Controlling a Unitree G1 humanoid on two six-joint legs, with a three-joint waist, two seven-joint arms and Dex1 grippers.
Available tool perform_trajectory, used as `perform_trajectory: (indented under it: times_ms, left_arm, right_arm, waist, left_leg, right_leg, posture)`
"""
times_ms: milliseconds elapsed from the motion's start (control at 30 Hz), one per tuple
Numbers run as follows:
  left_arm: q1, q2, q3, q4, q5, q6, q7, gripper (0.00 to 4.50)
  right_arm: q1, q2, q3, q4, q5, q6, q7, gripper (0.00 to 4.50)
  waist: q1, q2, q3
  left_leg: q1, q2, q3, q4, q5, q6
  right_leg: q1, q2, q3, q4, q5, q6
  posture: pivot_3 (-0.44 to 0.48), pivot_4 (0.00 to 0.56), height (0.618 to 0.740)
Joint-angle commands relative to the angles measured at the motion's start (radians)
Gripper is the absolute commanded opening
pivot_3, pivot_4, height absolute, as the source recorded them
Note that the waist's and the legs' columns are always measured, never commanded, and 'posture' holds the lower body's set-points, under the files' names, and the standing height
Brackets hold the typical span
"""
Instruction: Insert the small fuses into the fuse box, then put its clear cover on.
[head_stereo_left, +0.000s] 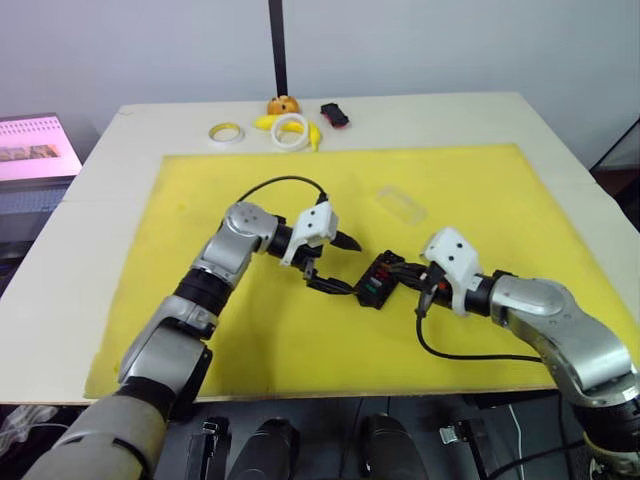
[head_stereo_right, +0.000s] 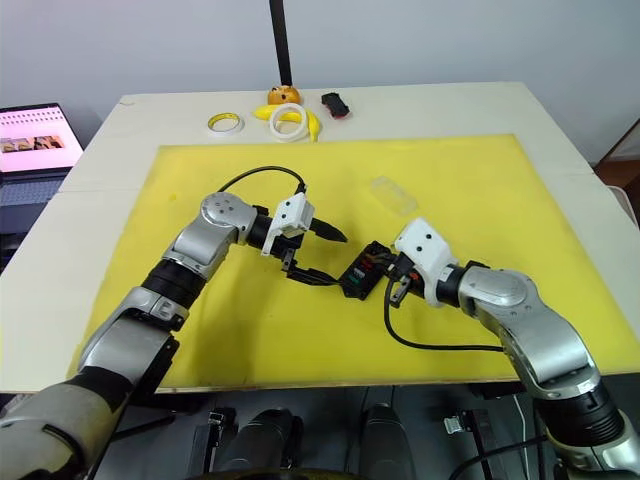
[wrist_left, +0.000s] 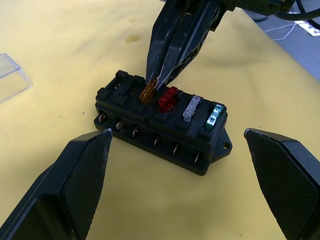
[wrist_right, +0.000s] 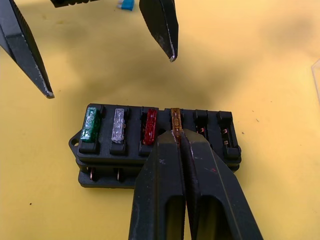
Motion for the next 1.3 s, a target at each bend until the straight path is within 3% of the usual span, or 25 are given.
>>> perform_trajectory:
  times_ms: [33, 467, 567, 700, 1000, 1100, 1233, 1300]
  left_arm:
    - [-0.023, -0.002, 0.022, -0.021, 0.003, -0.013, 0.003, 4.46]
    - [-0.023, -0.004, 0.023, -0.019, 0.003, -0.016, 0.005, 4.46]
    - [-0.026, -0.004, 0.024, -0.016, 0.003, -0.016, 0.006, 4.5]
    - [-0.026, -0.001, 0.027, -0.014, 0.004, -0.017, 0.008, 4.5]
    - [-0.024, -0.006, 0.028, -0.019, -0.002, -0.014, 0.005, 4.5]
    - [-0.025, -0.008, 0.028, -0.018, -0.002, -0.014, 0.005, 4.5]
    - [-0.027, -0.01, 0.029, -0.016, -0.001, -0.015, 0.004, 4.5]
    - [-0.028, -0.011, 0.03, -0.014, 0.0, -0.017, 0.004, 4.5]
  right_arm:
    - [0.008, 0.004, -0.007, -0.023, -0.016, -0.005, -0.003, 0.0]
    - [0.002, 0.011, -0.023, -0.018, -0.012, 0.004, 0.002, 0.0]
    - [-0.007, 0.008, -0.045, -0.032, 0.002, 0.015, 0.003, 1.01]
    - [-0.021, -0.006, -0.1, -0.068, 0.043, 0.051, 0.012, 2.91]
    - [-0.014, 0.036, -0.143, -0.064, 0.086, 0.053, 0.008, 2.91]
    - [-0.015, 0.09, -0.148, -0.039, 0.096, 0.033, -0.007, 2.09]
    - [-0.004, 0.119, -0.131, -0.019, 0.089, 0.004, 0.002, 0.09]
    - [-0.003, 0.123, -0.122, -0.008, 0.08, -0.005, 0.0, 0.03]
  waist:
    - [0.0, 0.0, 0.0]
    - [0.0, 0.0, 0.0]
    - [0.0, 0.0, 0.0]
    - [0.0, 0.0, 0.0]
    - [0.0, 0.0, 0.0]
    - [-0.001, 0.0, 0.0]
    - [-0.001, 0.0, 0.0]
    - [-0.002, 0.0, 0.0]
  left_leg:
    - [0.0, 0.0, 0.0, 0.0, 0.0, 0.0]
    - [0.0, 0.0, 0.0, 0.0, 0.0, 0.0]
    - [0.0, 0.0, 0.0, 0.0, 0.0, 0.0]
    - [0.0, 0.0, 0.0, 0.0, 0.0, 0.0]
    - [0.0, 0.0, 0.0, 0.0, 0.0, 0.0]
    - [0.0, 0.0, 0.0, 0.0, 0.0, 0.0]
    - [0.0, 0.0, 0.0, 0.0, 0.0, 0.0]
    - [0.0, 0.0, 0.0, 0.0, 0.0, 0.0]
  right_leg:
    - [0.0, 0.0, 0.0, 0.0, 0.0, 0.0]
    - [0.0, 0.0, 0.0, 0.0, 0.0, 0.0]
    - [0.0, 0.0, 0.0, 0.0, 0.0, 0.0]
    - [0.0, 0.0, 0.0, 0.0, 0.0, 0.0]
    - [0.0, 0.0, 0.0, 0.0, 0.0, 0.0]
    - [0.0, 0.0, 0.0, 0.0, 0.0, 0.0]
    - [0.0, 0.0, 0.0, 0.0, 0.0, 0.0]
    - [0.0, 0.0, 0.0, 0.0, 0.0, 0.0]
  posture:
    - [0.0, 0.15, 0.74]
    - [0.0, 0.15, 0.74]
    - [0.0, 0.15, 0.74]
    - [0.0, 0.15, 0.74]
    - [0.0, 0.15, 0.74]
    - [0.0, 0.15, 0.74]
    - [0.0, 0.15, 0.74]
    - [0.0, 0.15, 0.74]
